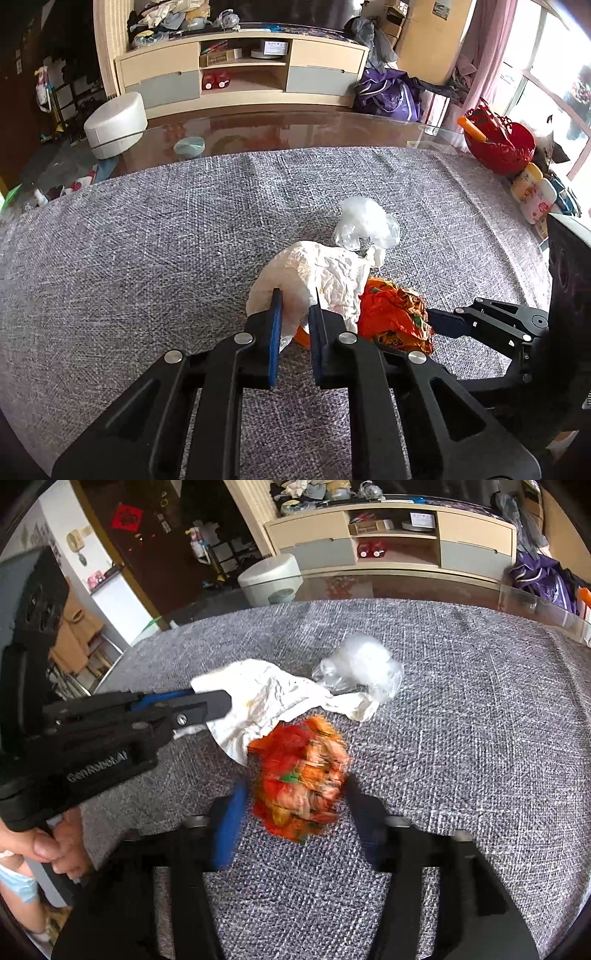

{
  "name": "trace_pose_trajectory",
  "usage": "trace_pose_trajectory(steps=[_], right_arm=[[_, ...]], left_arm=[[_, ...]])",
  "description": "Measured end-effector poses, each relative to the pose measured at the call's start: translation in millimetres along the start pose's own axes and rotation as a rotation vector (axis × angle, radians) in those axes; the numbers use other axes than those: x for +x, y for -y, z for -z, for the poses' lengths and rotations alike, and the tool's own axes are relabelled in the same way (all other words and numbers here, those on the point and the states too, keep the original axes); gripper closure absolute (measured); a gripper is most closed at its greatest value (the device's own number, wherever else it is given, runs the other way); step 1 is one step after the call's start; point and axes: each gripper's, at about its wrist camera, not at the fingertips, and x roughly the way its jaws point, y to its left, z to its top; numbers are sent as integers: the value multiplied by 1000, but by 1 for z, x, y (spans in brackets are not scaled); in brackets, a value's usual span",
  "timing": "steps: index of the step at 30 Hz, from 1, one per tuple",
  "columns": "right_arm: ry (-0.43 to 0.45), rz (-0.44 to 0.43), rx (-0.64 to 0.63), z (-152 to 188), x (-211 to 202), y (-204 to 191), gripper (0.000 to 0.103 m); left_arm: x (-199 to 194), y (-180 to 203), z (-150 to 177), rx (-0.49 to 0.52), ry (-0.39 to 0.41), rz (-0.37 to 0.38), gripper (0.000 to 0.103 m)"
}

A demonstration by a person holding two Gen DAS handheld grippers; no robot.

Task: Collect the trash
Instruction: 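Grasp crumpled tissue with left tool while right tool grasps orange-patterned wrapper, then lower tissue and wrapper into the black bin and open both tools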

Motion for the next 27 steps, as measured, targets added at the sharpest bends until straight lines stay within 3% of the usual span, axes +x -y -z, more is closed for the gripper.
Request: trace_pose_trajectory(steps=[2, 13, 20, 27], right_arm=[[7, 14, -4, 3, -3, -1, 59], [77, 42, -4, 28, -56, 2, 60], [131, 65, 29, 49, -101, -6, 60], [150, 82, 42, 84, -137, -16, 60]], left_arm=[[-8, -1, 1, 3, 15, -10, 103], [-87, 8, 11, -15, 171, -3, 103], [-136, 35, 50, 14, 214, -41, 103], [-157, 55, 107, -3, 191, -36, 103]])
